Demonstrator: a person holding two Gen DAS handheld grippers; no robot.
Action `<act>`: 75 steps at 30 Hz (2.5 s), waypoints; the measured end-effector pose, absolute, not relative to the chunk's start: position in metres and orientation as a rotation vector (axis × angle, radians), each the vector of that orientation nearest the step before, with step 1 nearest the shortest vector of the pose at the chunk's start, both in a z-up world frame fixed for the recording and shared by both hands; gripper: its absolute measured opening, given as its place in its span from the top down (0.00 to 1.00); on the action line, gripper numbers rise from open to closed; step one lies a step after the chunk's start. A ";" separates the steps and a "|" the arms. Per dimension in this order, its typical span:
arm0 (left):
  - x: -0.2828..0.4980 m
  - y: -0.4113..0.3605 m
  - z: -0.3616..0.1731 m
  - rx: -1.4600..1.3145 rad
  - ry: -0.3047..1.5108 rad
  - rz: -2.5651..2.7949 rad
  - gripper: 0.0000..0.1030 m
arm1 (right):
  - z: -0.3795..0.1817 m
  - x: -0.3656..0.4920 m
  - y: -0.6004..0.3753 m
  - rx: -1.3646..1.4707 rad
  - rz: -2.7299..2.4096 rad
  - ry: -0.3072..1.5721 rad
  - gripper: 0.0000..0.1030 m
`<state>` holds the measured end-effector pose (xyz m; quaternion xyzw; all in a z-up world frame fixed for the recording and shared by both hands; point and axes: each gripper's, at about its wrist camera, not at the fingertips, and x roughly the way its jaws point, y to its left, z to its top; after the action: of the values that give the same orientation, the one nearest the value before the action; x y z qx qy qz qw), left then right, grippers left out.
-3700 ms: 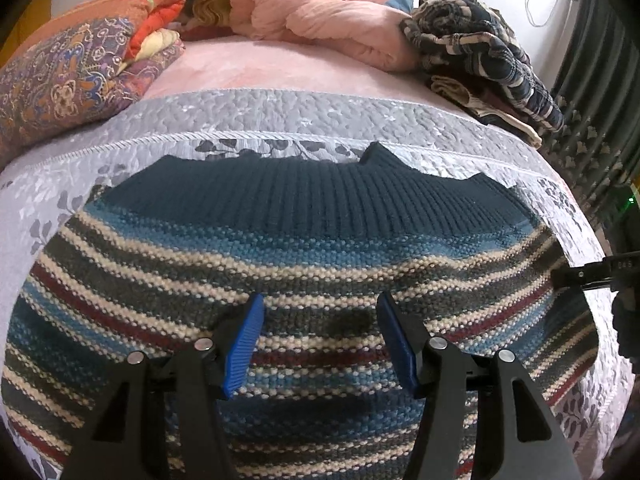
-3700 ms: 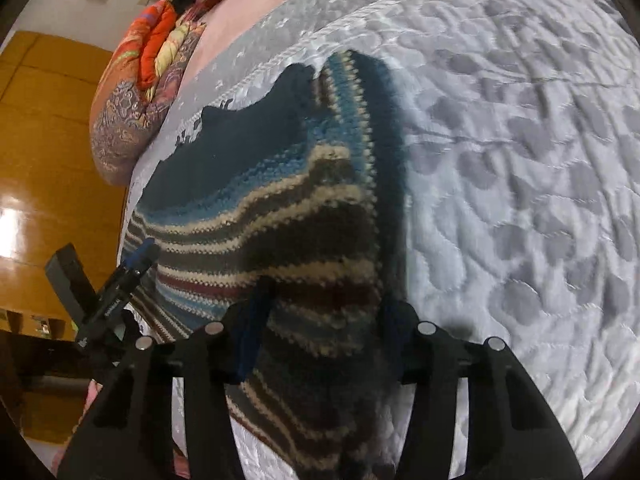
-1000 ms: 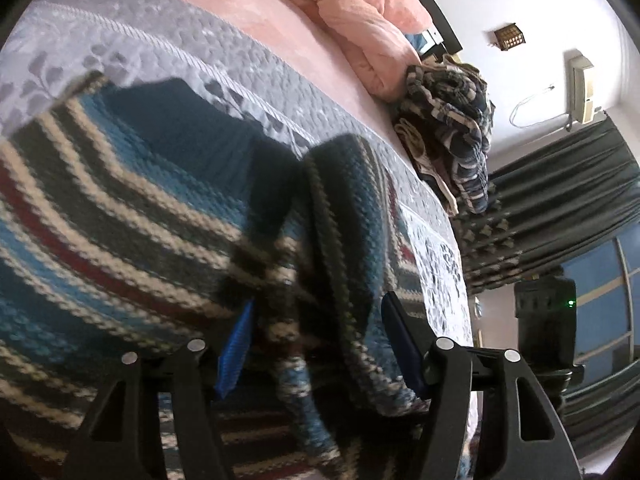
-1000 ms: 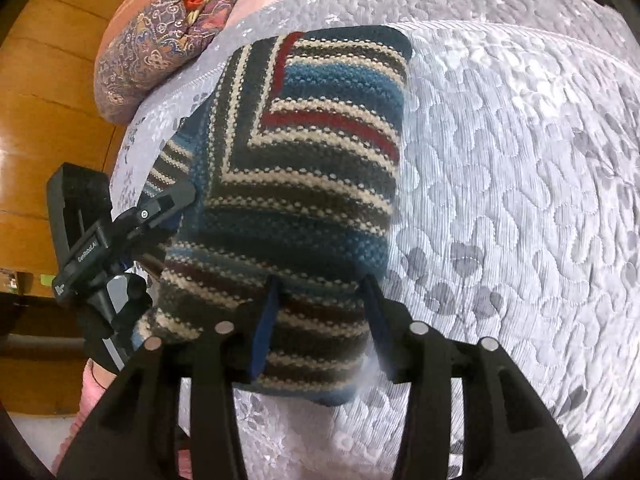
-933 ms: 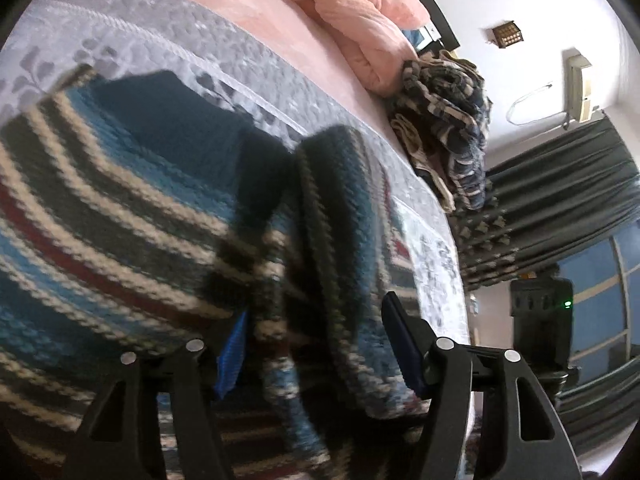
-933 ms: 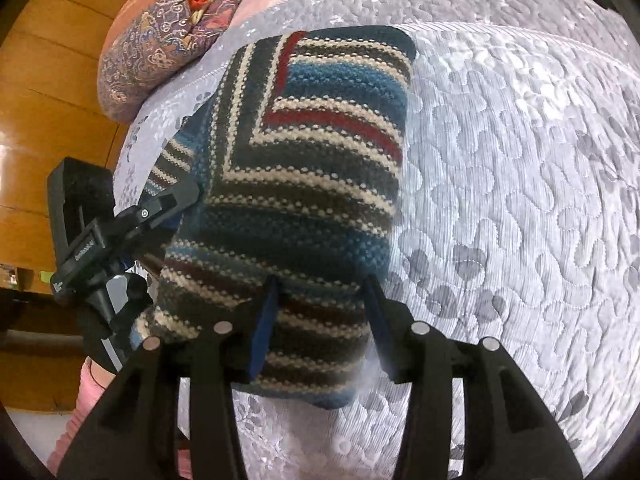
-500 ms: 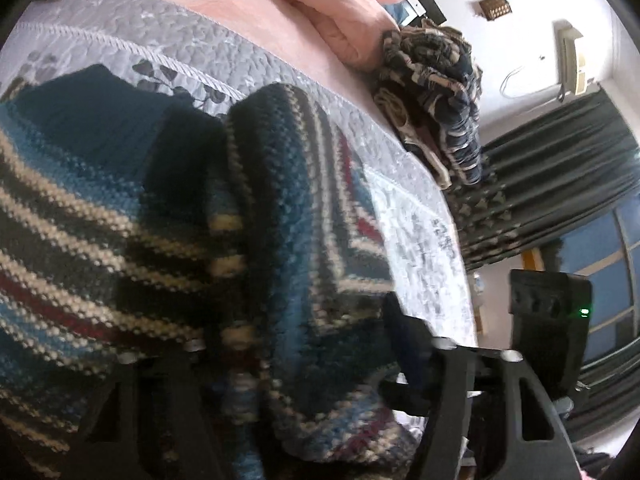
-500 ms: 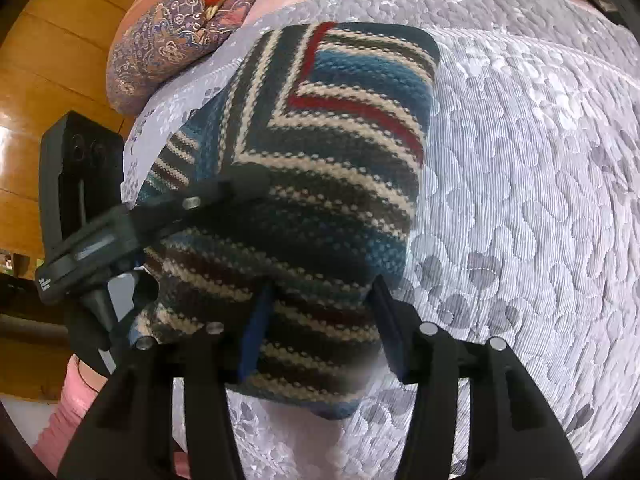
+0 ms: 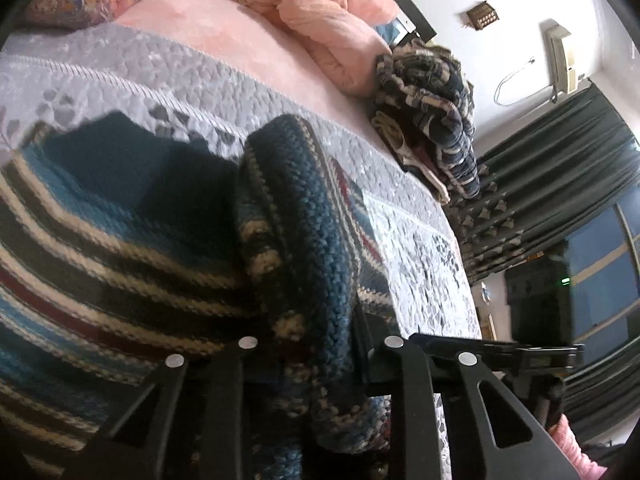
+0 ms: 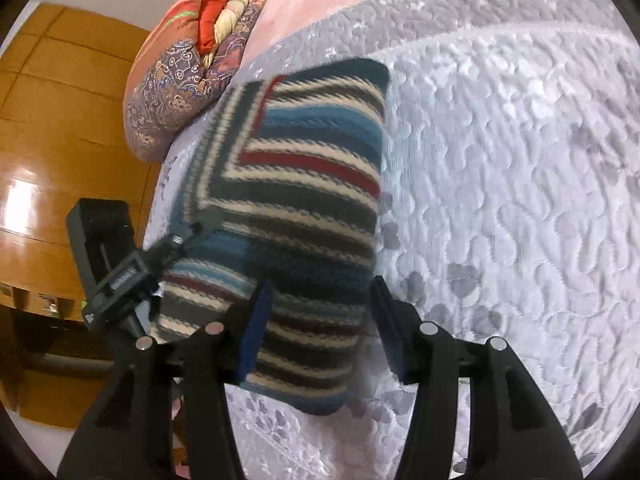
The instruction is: Fold small clothes
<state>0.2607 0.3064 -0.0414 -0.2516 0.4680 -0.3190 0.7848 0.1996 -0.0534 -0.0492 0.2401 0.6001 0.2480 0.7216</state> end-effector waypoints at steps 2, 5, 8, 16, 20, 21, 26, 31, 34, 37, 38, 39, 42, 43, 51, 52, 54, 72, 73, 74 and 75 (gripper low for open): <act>0.260 0.322 -0.034 -0.547 0.984 -0.681 0.76 | -0.053 0.200 -0.046 0.531 0.569 1.333 0.51; 0.262 0.346 -0.021 -0.545 0.941 -0.667 0.76 | -0.056 0.199 -0.032 0.532 0.614 1.339 0.51; 0.265 0.369 -0.016 -0.543 0.926 -0.655 0.76 | -0.056 0.199 -0.018 0.546 0.669 1.335 0.47; 0.276 0.445 -0.029 -0.612 0.914 -0.637 0.76 | -0.052 0.196 0.026 0.494 0.758 1.344 0.46; 0.279 0.464 -0.047 -0.609 0.927 -0.632 0.76 | -0.058 0.194 0.046 0.469 0.769 1.377 0.46; 0.280 0.467 -0.051 -0.611 0.932 -0.628 0.76 | -0.060 0.194 0.050 0.466 0.769 1.385 0.45; 0.283 0.486 -0.076 -0.645 0.953 -0.627 0.76 | -0.067 0.193 0.068 0.424 0.758 1.416 0.44; 0.284 0.491 -0.091 -0.630 0.962 -0.630 0.76 | -0.069 0.191 0.079 0.398 0.751 1.417 0.44; 0.283 0.487 -0.091 -0.589 0.958 -0.626 0.75 | -0.072 0.191 0.083 0.382 0.738 1.419 0.44; 0.280 0.483 -0.087 -0.560 0.972 -0.605 0.69 | -0.074 0.192 0.088 0.371 0.726 1.420 0.44; 0.279 0.484 -0.085 -0.559 0.976 -0.592 0.66 | -0.074 0.194 0.093 0.374 0.725 1.420 0.44; 0.275 0.486 -0.081 -0.553 0.979 -0.569 0.64 | -0.074 0.194 0.092 0.378 0.726 1.420 0.44; 0.255 0.492 -0.064 -0.499 0.967 -0.503 0.59 | -0.070 0.190 0.088 0.387 0.738 1.416 0.43; 0.243 0.494 -0.056 -0.480 0.952 -0.496 0.58 | -0.067 0.186 0.085 0.388 0.746 1.412 0.41; 0.173 0.480 -0.033 -0.381 0.943 -0.501 0.49 | -0.066 0.167 0.093 0.357 0.776 1.443 0.37; 0.171 0.477 -0.035 -0.375 0.952 -0.506 0.49 | -0.067 0.166 0.095 0.347 0.775 1.441 0.36; 0.170 0.474 -0.038 -0.367 0.973 -0.514 0.50 | -0.067 0.167 0.098 0.342 0.773 1.441 0.36; 0.179 0.509 -0.086 -0.410 1.051 -0.511 0.90 | -0.080 0.167 0.109 0.314 0.743 1.462 0.45; 0.179 0.508 -0.087 -0.411 1.052 -0.512 0.90 | -0.082 0.168 0.109 0.309 0.737 1.464 0.48; 0.180 0.508 -0.088 -0.415 1.051 -0.515 0.90 | -0.082 0.168 0.109 0.307 0.731 1.466 0.51; 0.180 0.509 -0.088 -0.413 1.049 -0.522 0.90 | -0.083 0.169 0.110 0.308 0.727 1.467 0.52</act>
<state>0.1802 0.5087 -0.0883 -0.1933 0.4912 -0.2447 0.8133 0.1690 0.1096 -0.0833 0.1369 0.6517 0.3228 0.6726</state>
